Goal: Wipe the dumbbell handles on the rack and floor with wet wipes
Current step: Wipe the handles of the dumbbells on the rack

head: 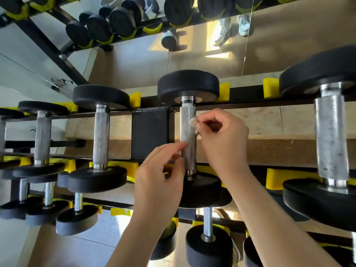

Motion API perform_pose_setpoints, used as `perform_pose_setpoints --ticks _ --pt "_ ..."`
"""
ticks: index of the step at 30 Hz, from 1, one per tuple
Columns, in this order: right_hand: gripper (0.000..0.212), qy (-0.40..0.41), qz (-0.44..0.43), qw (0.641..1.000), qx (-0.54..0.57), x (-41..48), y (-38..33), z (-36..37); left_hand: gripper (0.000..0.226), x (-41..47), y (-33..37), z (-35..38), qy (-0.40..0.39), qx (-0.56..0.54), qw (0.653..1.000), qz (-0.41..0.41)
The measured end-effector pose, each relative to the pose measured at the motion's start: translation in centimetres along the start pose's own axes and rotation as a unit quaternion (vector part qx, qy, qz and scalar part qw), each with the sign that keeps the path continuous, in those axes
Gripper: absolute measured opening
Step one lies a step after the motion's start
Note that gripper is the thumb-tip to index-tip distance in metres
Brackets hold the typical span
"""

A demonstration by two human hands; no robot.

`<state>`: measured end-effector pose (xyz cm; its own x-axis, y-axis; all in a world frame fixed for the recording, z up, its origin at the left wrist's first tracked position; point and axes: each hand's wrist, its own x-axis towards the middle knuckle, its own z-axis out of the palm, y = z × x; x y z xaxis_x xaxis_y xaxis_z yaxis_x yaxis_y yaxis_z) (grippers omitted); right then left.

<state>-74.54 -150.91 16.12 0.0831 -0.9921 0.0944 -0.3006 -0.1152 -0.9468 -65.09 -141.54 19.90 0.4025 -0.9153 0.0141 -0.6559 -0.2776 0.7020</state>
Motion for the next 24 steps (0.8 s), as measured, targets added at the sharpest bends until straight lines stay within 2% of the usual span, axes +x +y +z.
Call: perform_pose_setpoints --ticks 3,5,7,10,11,16,18,21,22,24 --pt "0.008 -0.093 -0.027 0.994 -0.051 -2.6 0.2 -1.2 0.035 0.8 0.4 -0.2 -0.001 -0.018 1.000 -0.017" --pt "0.012 -0.136 -0.015 0.990 -0.038 -4.4 0.4 -2.0 0.034 1.6 0.7 -0.4 0.002 -0.017 1.000 -0.007" --pt "0.013 -0.103 -0.015 0.995 -0.003 -3.5 0.7 -1.5 0.034 2.4 0.9 -0.4 0.004 -0.011 1.000 0.000" --pt "0.013 -0.008 -0.011 1.000 0.026 0.5 0.6 0.1 0.035 3.2 1.2 -0.5 -0.003 -0.040 0.999 -0.017" --pt "0.013 -0.004 -0.010 0.999 0.031 1.2 0.5 0.4 0.034 3.3 1.2 -0.4 -0.007 -0.048 0.999 -0.024" --pt "0.013 -0.118 -0.043 0.992 -0.001 -3.1 0.8 -1.4 0.036 3.3 1.2 0.0 0.005 -0.037 0.999 -0.024" --pt "0.013 -0.103 -0.034 0.994 0.012 -1.8 0.8 -1.0 0.037 3.3 1.3 0.3 0.009 -0.037 0.999 -0.024" --pt "0.013 -0.018 -0.020 0.999 0.026 1.9 0.4 0.3 0.035 3.5 1.4 0.5 0.006 -0.042 0.999 -0.021" --pt "0.012 -0.021 -0.014 0.999 0.027 2.0 0.3 0.3 0.035 3.6 1.4 0.5 0.003 -0.039 0.999 -0.021" --pt "0.009 -0.087 0.000 0.996 0.015 -0.4 0.3 -0.5 0.036 3.8 1.4 0.3 0.002 -0.038 0.999 -0.023"
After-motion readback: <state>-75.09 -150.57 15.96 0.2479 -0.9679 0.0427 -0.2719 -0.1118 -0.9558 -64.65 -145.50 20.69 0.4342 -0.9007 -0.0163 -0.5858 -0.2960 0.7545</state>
